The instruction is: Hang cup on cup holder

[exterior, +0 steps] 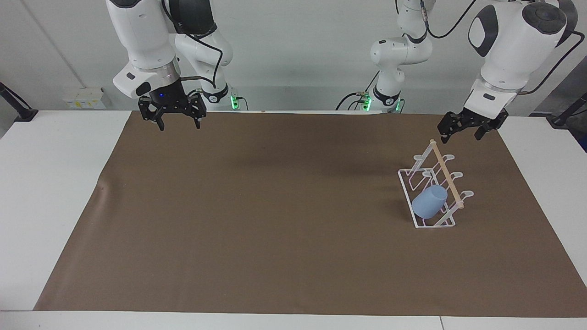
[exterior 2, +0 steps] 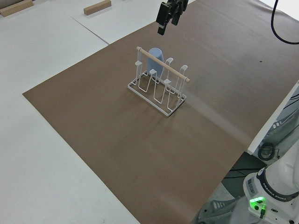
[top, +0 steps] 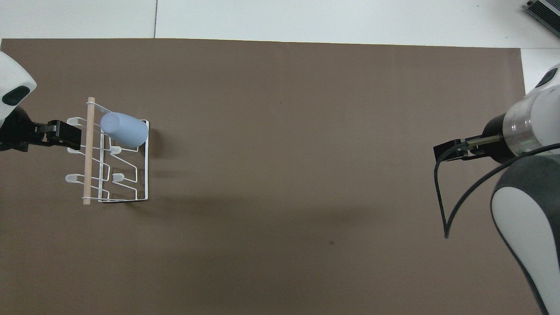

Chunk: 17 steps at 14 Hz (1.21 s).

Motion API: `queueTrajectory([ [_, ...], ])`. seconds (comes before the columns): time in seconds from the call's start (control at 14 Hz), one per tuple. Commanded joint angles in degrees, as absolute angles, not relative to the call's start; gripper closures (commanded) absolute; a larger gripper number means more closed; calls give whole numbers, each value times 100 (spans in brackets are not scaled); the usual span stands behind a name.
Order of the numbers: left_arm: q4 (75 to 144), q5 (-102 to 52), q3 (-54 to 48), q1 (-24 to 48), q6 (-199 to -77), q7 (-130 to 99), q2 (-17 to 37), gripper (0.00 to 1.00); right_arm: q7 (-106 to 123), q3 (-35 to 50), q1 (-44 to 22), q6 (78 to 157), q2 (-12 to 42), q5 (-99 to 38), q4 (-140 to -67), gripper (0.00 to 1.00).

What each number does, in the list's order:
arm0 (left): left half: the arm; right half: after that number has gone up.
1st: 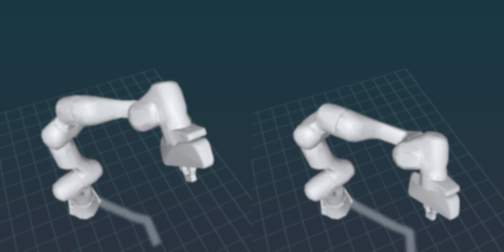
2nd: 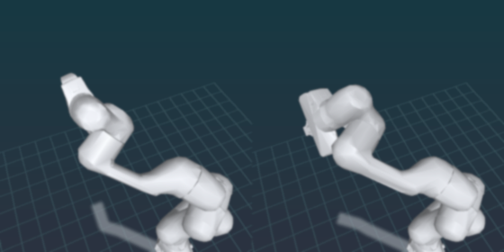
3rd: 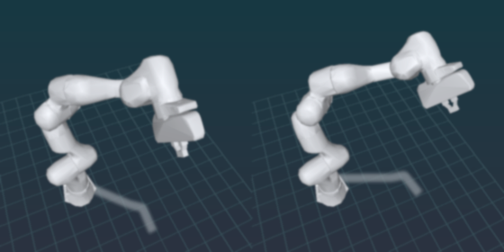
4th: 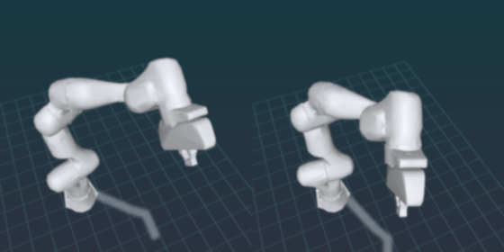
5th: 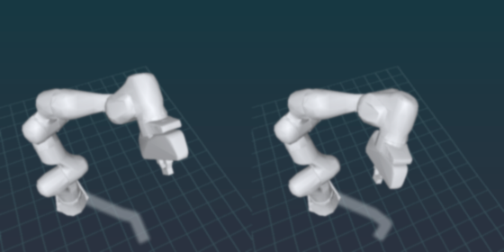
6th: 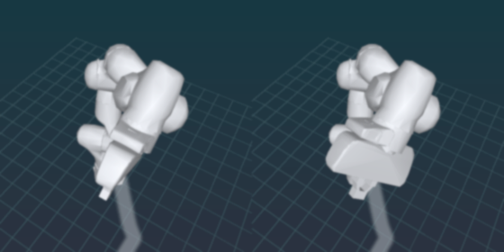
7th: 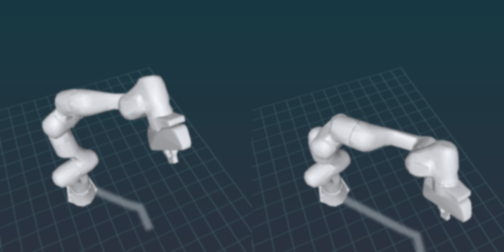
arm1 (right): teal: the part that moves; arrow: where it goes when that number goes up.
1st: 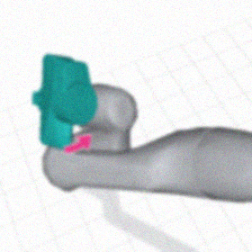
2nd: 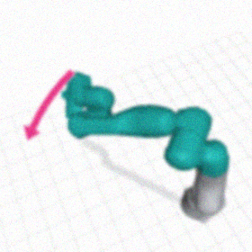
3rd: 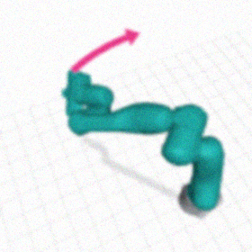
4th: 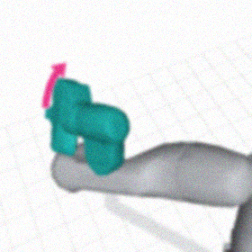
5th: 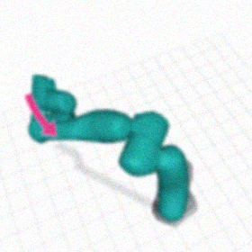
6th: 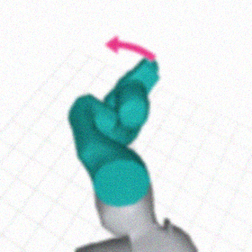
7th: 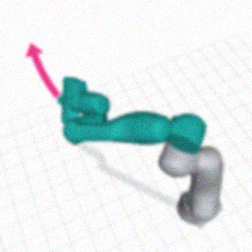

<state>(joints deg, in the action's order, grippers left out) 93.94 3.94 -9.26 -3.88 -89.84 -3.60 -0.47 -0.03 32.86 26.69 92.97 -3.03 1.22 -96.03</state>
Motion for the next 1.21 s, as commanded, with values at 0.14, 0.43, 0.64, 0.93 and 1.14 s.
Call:
queueTrajectory([
  [0.14, 8940, 264, -923, -492, -8342, -114, -123, 0, 167, 3278, 2742, 9264, -378, 18, -9677, 0],
  [0.43, 9323, 264, -352, 140, -8621, 26, -386, 0, 176, 3278, 2742, 9264, -378, 9, -9677, 0],
  [0.64, 9571, 115, -360, 123, -8842, 18, -510, 0, 167, 3278, 2742, 9264, -387, 9, -9677, 0],
  [0.93, 9300, -123, -316, 53, -8764, 44, -475, 0, 176, 3261, 2742, 9264, -378, 0, -9677, 0],
  [1.14, 9176, -70, -360, 53, -8613, 227, -457, 0, 167, 3252, 2742, 9264, -387, 9, -9694, 0],
])
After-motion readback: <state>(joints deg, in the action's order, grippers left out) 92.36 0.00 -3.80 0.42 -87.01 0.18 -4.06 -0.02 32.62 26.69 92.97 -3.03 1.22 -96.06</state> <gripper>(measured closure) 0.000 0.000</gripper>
